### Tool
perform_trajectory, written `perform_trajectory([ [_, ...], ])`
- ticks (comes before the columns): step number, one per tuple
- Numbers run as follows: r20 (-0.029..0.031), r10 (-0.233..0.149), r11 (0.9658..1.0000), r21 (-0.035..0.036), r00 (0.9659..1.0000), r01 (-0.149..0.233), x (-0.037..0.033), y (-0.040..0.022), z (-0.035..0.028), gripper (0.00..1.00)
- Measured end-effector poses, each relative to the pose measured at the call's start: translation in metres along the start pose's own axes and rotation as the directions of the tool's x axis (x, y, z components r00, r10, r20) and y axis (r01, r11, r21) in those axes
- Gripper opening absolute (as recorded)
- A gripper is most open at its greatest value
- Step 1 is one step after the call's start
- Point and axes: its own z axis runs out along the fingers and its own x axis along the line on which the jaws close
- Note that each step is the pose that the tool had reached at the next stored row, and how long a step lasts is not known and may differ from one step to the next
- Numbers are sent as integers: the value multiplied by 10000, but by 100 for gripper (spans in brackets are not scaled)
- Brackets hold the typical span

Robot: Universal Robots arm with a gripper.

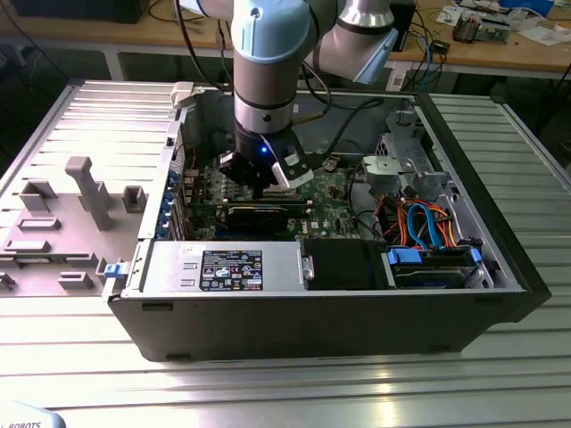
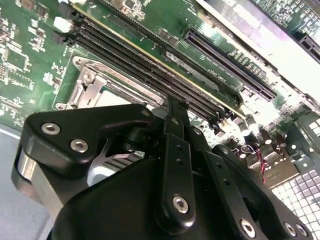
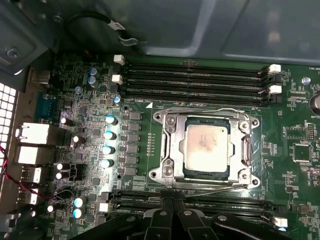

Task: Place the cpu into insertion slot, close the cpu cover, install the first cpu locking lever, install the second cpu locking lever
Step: 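Install the second cpu locking lever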

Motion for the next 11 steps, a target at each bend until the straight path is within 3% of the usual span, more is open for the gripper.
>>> perform_trajectory([
  [2,-9,1,10000,-5,10000,-1,28,-4,36,11],
  [6,-31,5,10000,-9,10000,-5,32,-5,44,11],
  [11,-26,3,10000,-75,10000,-3,64,-5,61,11],
])
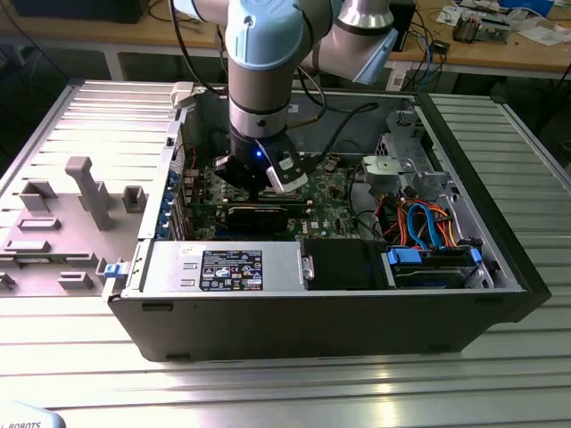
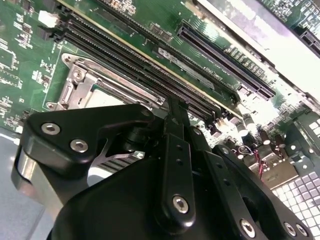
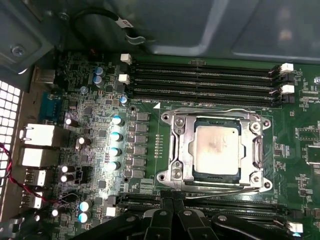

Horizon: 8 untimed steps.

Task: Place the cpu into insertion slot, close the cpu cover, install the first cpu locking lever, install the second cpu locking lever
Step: 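Install the second cpu locking lever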

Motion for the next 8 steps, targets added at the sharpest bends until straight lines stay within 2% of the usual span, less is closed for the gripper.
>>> perform_trajectory([
  [4,-1,0,10000,-6,10000,0,12,-8,51,11],
  [8,0,-2,10000,-62,10000,2,14,-8,74,11],
])
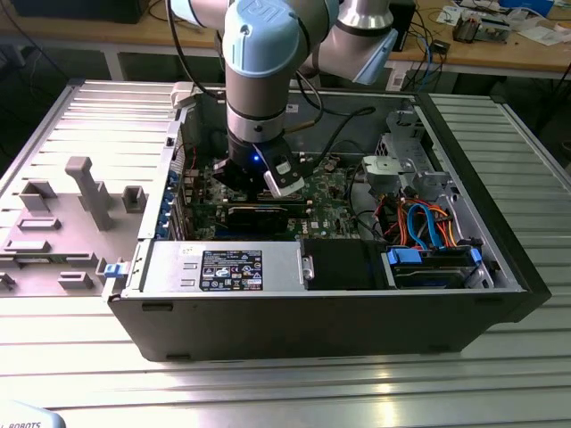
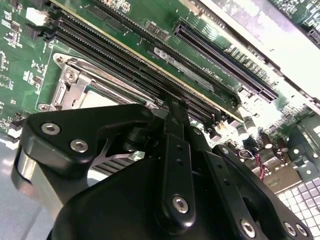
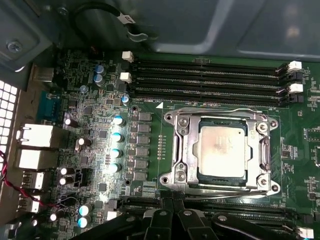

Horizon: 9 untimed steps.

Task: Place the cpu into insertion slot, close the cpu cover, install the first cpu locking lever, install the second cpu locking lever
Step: 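Install the second cpu locking lever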

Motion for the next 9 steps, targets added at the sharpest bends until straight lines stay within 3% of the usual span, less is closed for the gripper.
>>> perform_trajectory([
  [9,-13,0,9999,-158,10000,0,13,24,19,11],
])
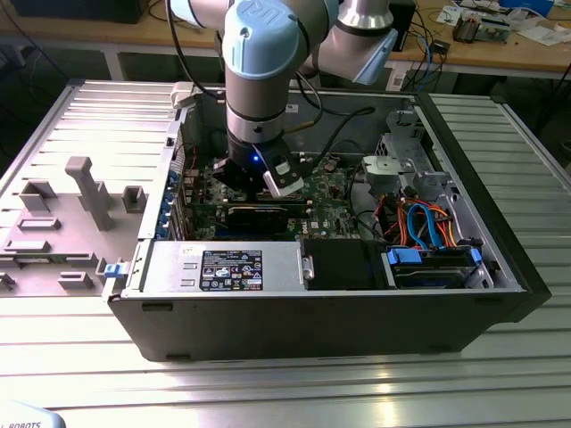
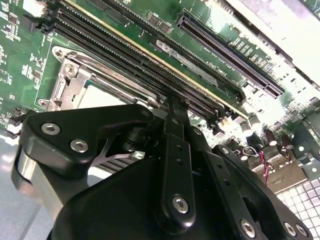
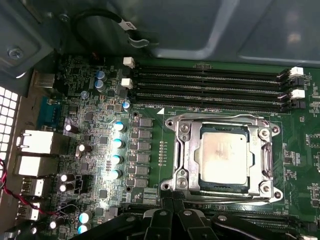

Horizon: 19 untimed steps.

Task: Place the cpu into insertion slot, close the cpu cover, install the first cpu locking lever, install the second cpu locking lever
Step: 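Install the second cpu locking lever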

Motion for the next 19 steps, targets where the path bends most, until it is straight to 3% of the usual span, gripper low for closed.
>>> perform_trajectory([
  [15,19,-10,9996,-298,10000,11,51,31,49,11],
  [19,20,-10,9995,-315,10000,11,52,31,52,11],
])
